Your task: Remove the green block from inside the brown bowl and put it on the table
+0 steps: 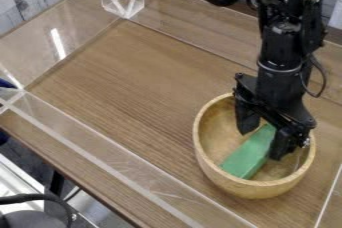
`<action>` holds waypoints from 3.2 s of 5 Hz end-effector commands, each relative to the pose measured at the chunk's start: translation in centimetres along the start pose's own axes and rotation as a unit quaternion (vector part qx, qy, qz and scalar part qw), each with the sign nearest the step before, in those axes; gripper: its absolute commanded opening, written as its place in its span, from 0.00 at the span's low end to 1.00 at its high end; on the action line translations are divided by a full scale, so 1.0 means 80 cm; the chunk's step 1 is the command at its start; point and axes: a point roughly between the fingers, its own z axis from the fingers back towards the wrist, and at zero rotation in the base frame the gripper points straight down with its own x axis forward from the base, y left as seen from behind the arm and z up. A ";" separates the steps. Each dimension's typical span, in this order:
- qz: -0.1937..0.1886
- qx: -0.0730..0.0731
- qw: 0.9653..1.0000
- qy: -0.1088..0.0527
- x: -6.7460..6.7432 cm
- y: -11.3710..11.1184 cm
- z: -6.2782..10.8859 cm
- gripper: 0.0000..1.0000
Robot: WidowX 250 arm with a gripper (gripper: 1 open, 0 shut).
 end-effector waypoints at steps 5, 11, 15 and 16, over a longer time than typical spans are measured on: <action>-0.001 0.001 1.000 -0.031 0.008 -0.002 0.019 1.00; 0.005 -0.001 1.000 -0.021 0.008 -0.001 0.006 0.00; 0.009 -0.001 1.000 -0.025 0.005 0.004 0.023 0.00; 0.009 -0.002 1.000 -0.025 0.005 0.005 0.025 0.00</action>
